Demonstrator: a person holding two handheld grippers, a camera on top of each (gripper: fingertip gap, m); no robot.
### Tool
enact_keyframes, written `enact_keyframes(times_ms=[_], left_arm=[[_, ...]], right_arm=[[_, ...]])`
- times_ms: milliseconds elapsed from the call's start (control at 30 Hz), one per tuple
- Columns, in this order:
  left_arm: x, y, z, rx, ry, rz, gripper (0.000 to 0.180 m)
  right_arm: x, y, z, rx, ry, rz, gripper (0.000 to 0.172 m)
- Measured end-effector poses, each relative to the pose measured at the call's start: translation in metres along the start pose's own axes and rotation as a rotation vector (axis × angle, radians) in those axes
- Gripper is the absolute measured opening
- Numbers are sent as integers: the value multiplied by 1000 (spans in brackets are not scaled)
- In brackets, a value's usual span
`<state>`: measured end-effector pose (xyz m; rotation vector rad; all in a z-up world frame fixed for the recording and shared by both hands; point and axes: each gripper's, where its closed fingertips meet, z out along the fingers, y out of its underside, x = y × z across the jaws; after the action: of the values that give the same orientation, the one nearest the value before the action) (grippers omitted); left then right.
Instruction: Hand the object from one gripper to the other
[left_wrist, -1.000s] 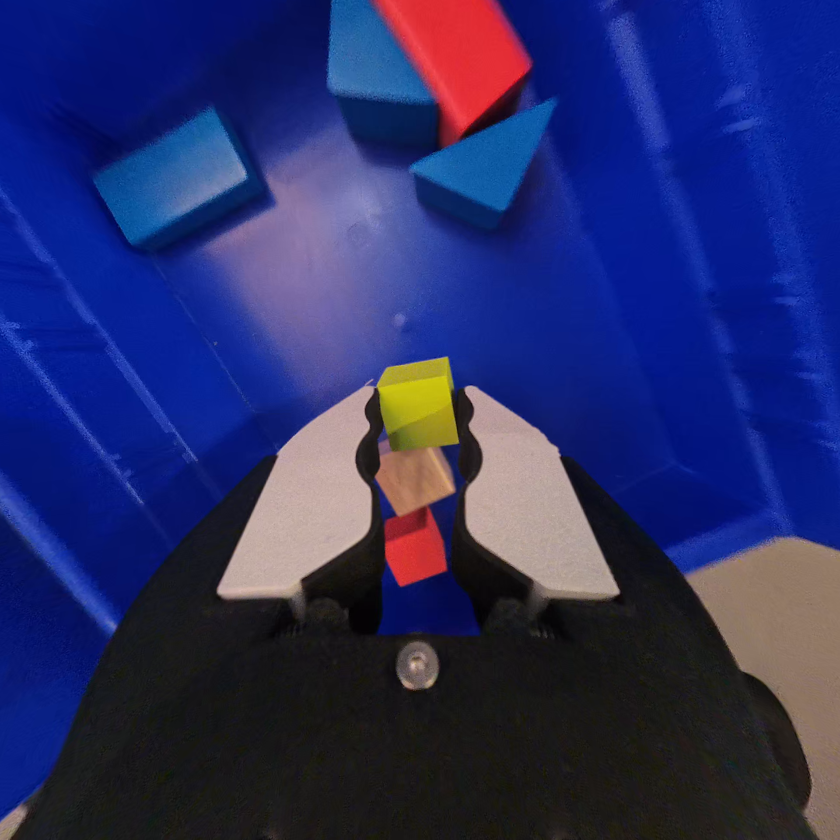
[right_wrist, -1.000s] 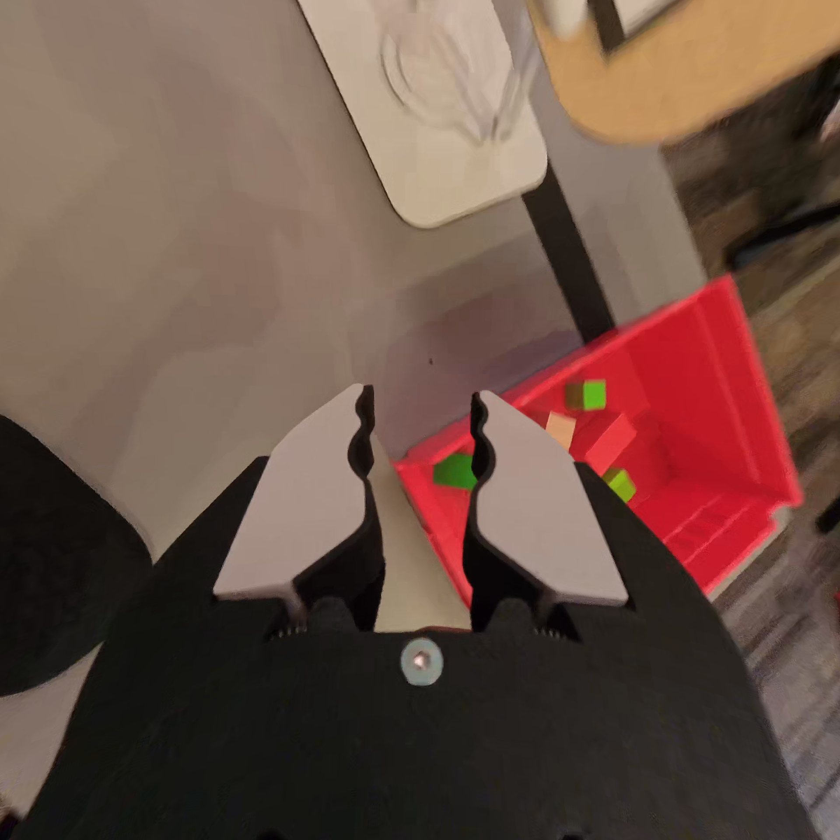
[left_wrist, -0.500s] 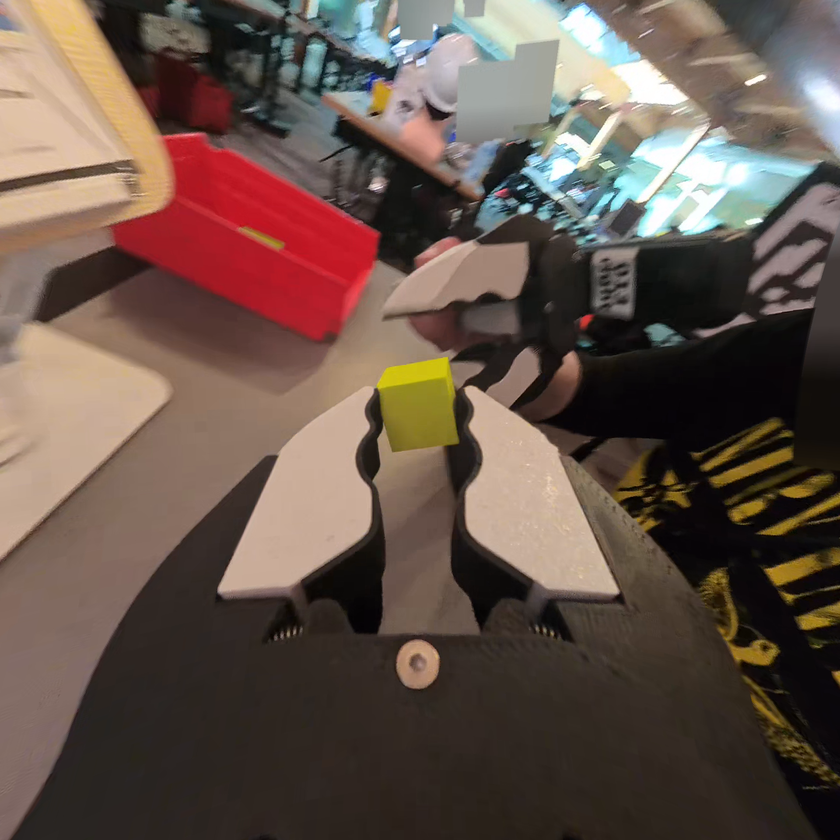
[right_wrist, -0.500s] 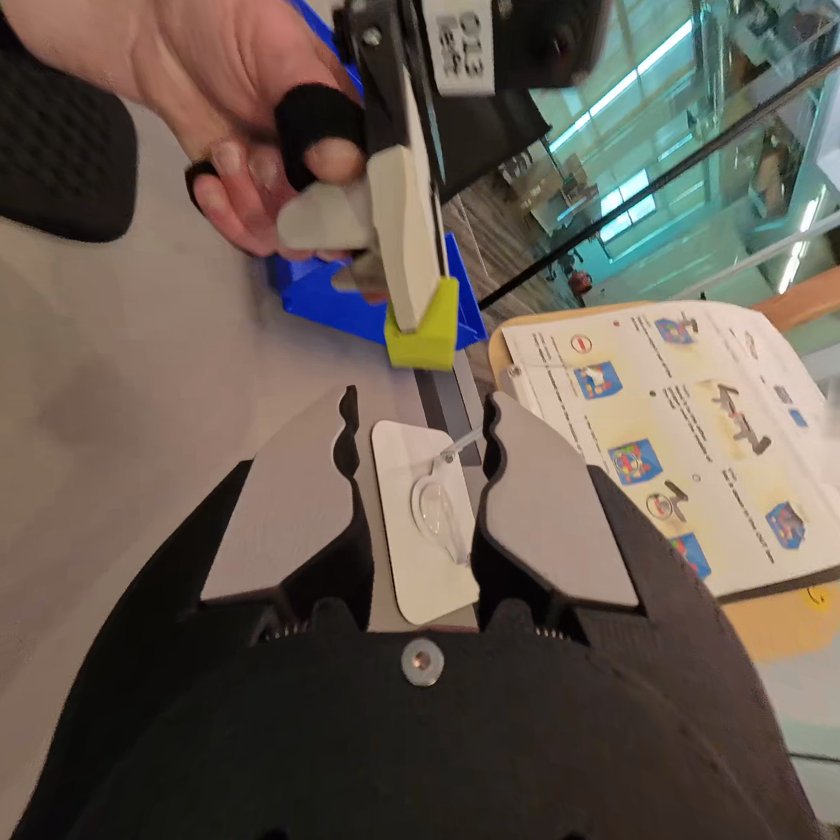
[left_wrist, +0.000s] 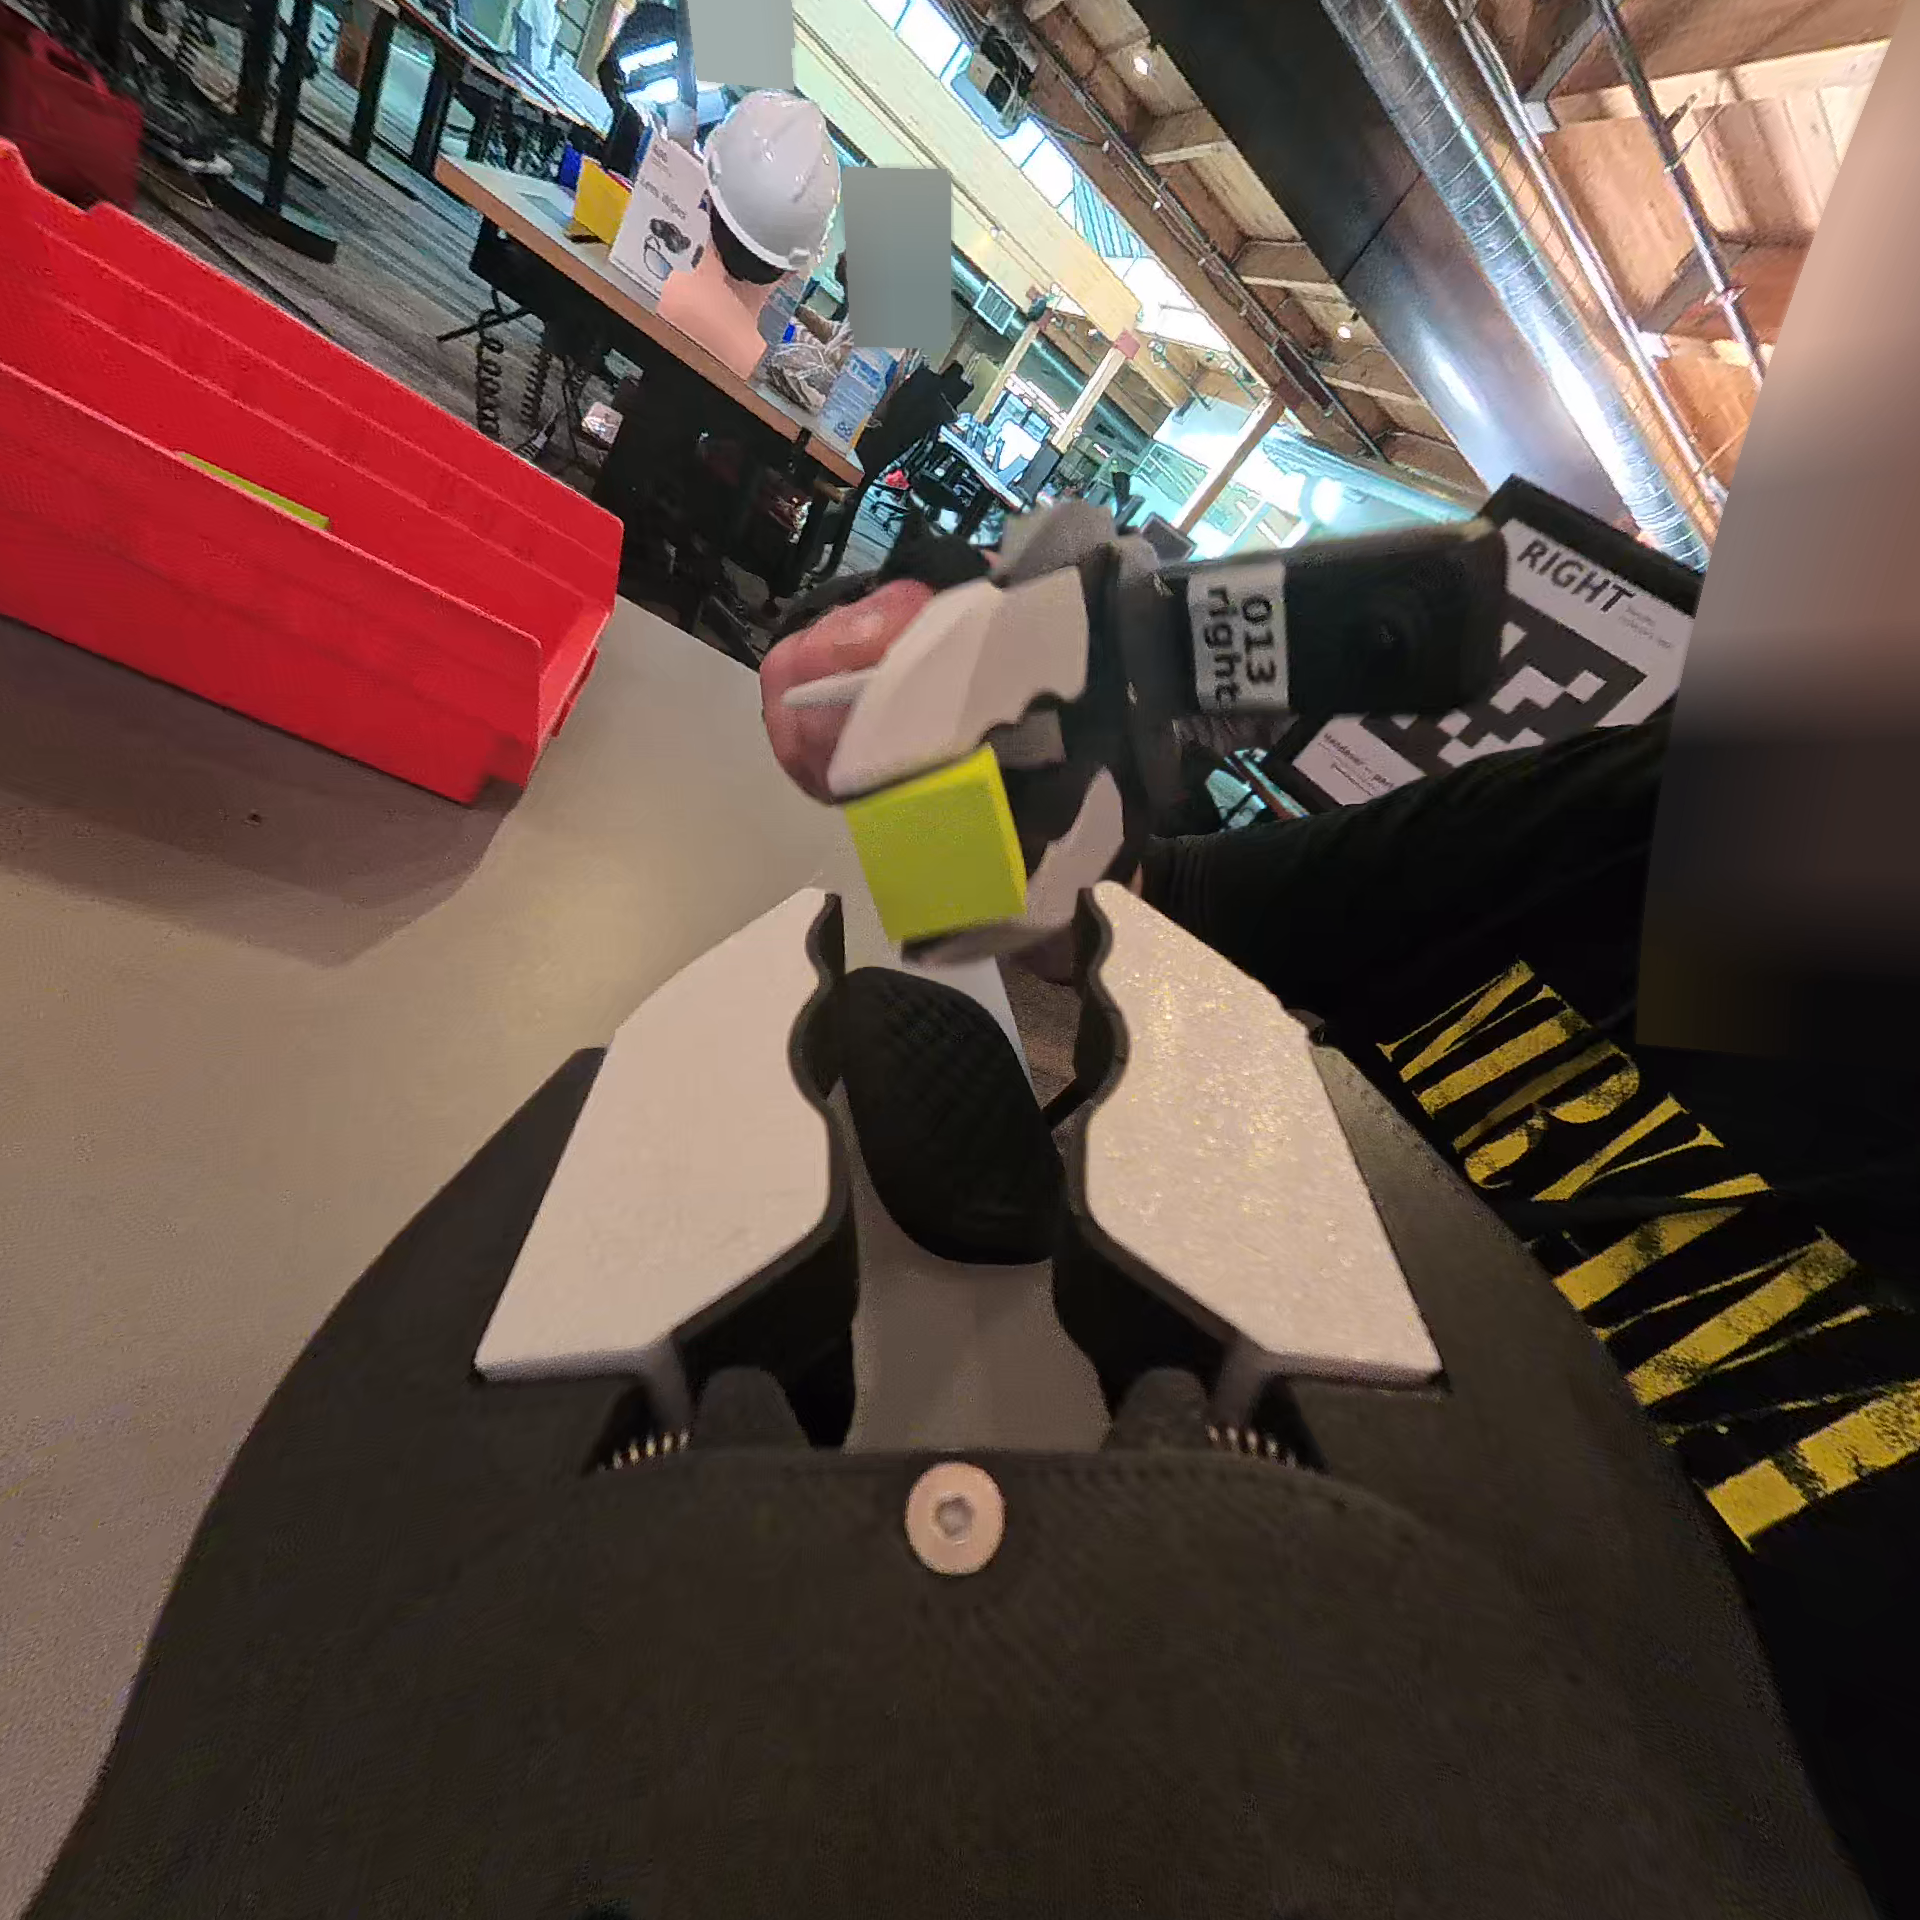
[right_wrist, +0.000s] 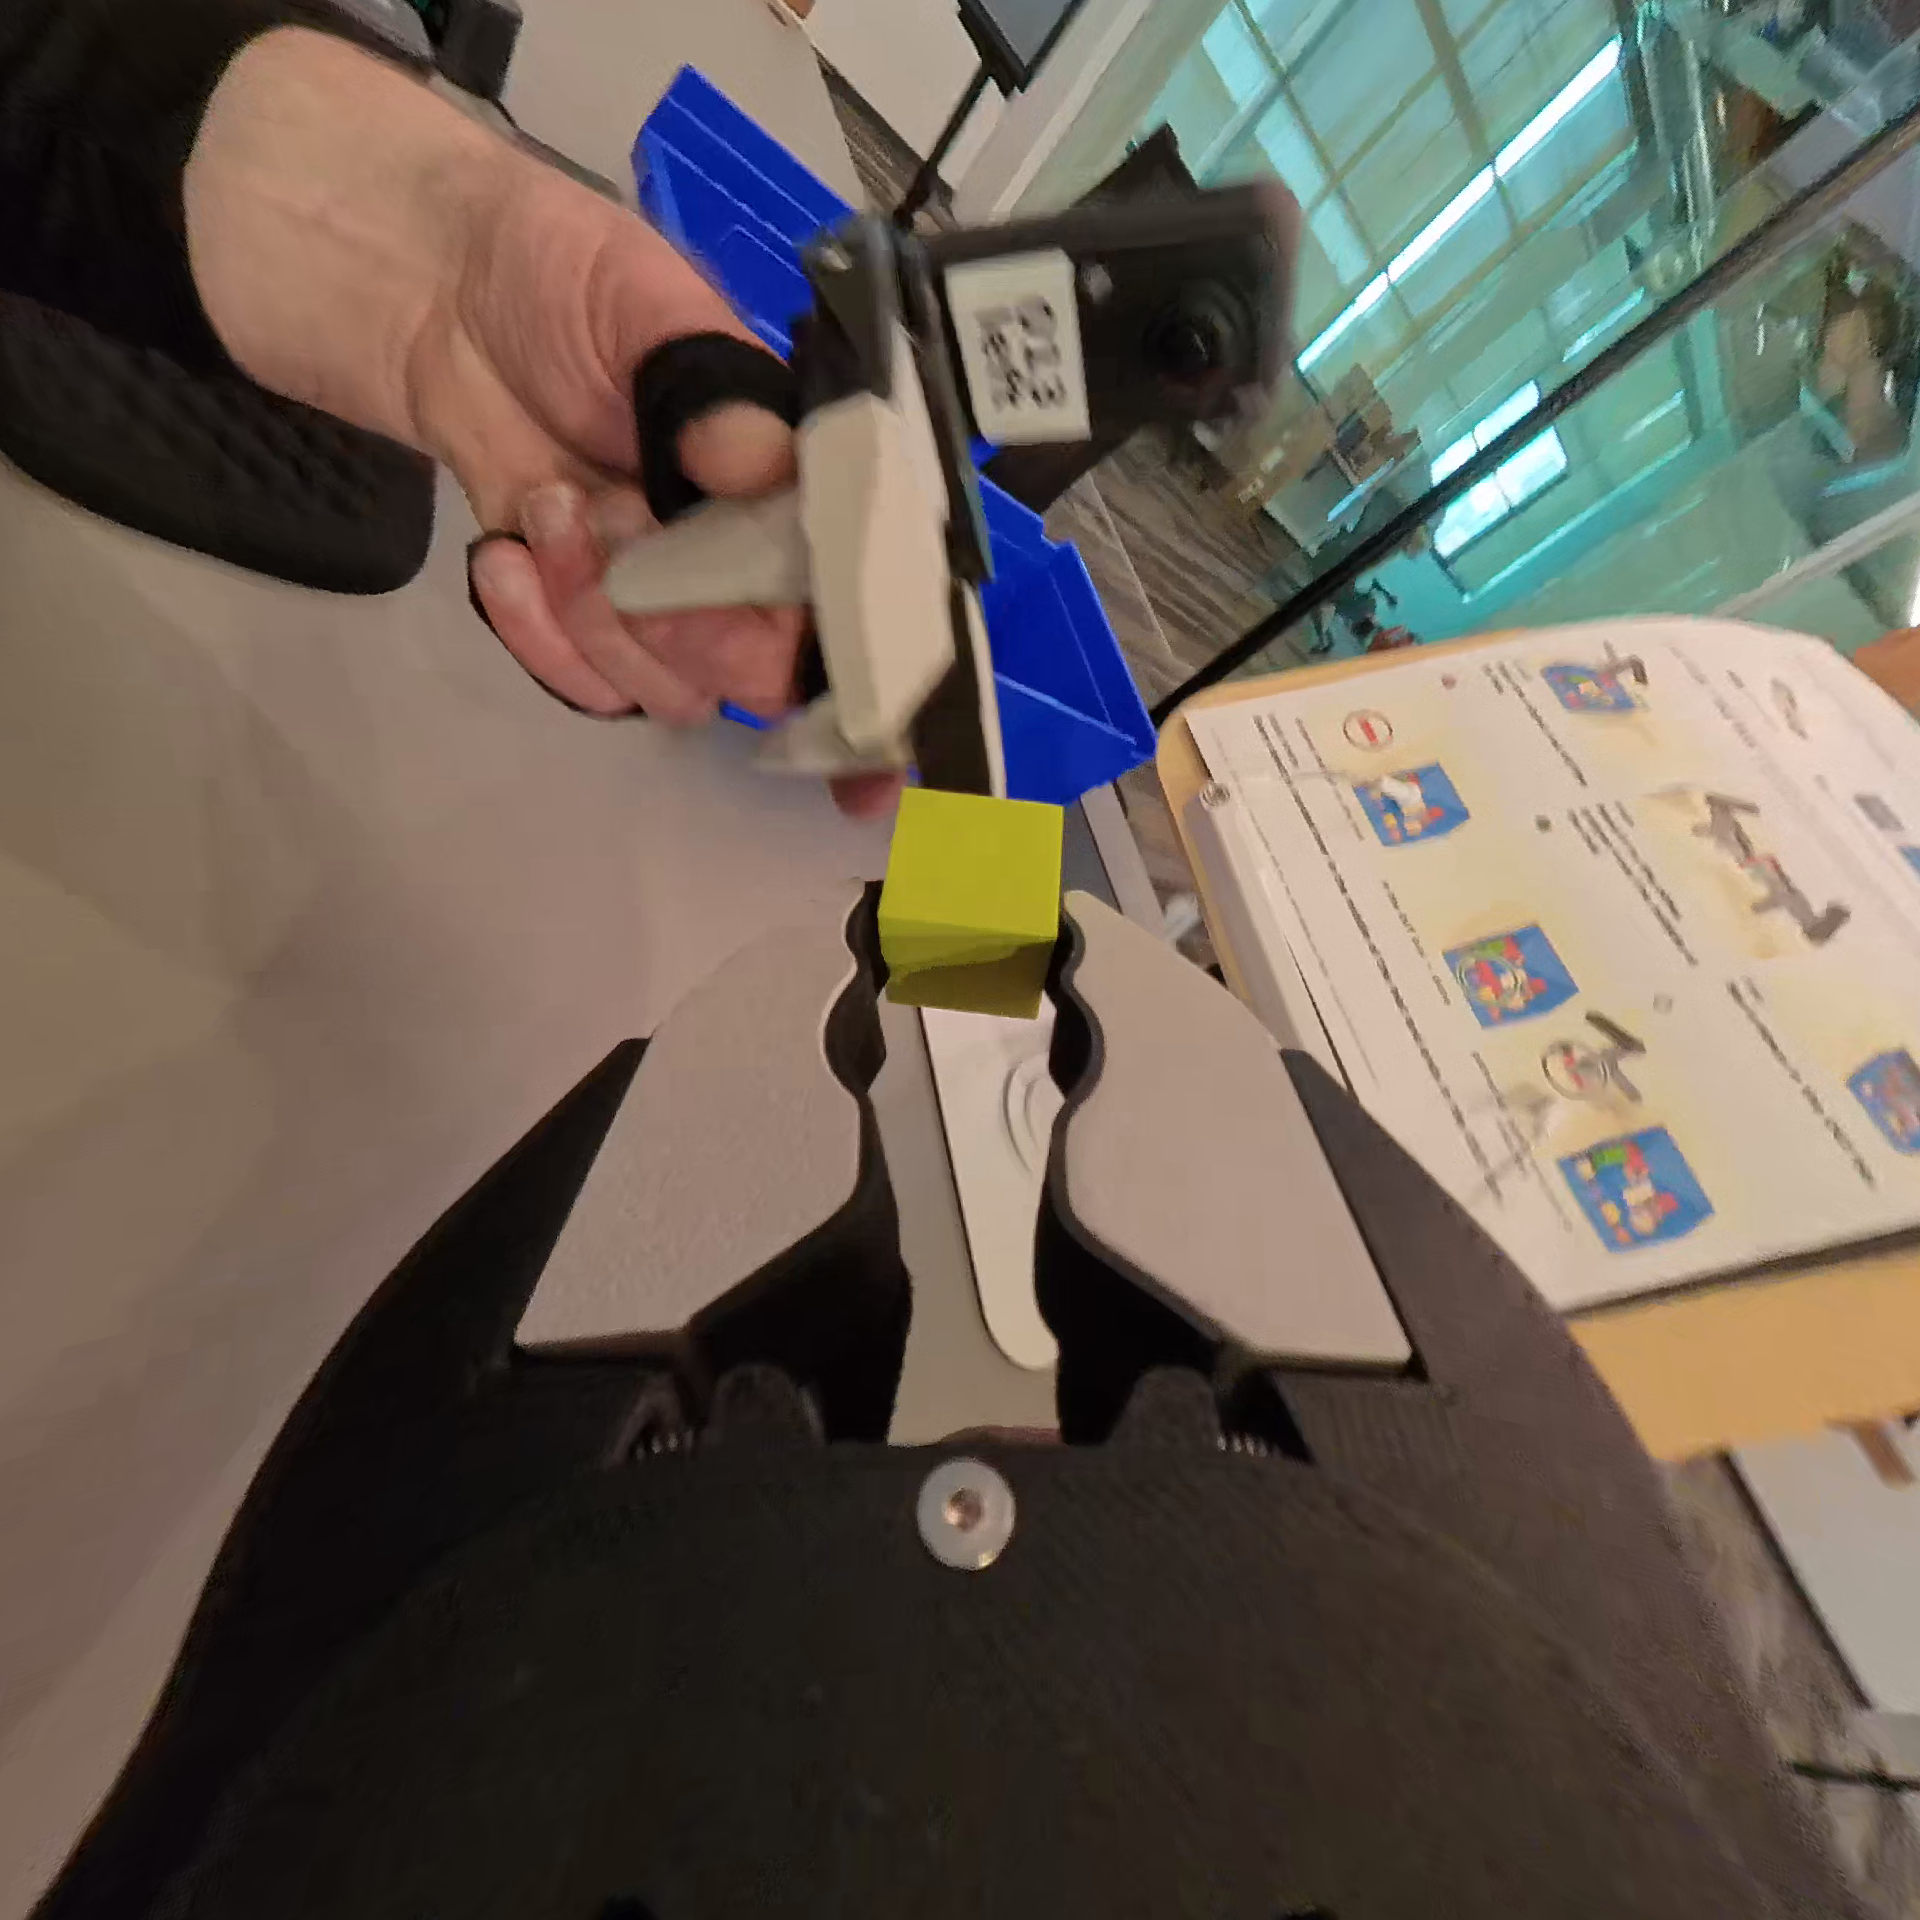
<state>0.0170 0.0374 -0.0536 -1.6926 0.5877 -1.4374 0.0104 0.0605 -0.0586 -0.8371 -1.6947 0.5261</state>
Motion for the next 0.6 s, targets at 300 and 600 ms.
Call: enact_keyframes(times_ms=[300, 600], left_arm=[[-24, 10, -48, -79, -262, 109, 21], [-44, 20, -103, -101, -448, 96, 26]], right_arm=[[166, 205, -87, -506, 279, 438, 27], [206, 411, -116, -943, 307, 894, 27]])
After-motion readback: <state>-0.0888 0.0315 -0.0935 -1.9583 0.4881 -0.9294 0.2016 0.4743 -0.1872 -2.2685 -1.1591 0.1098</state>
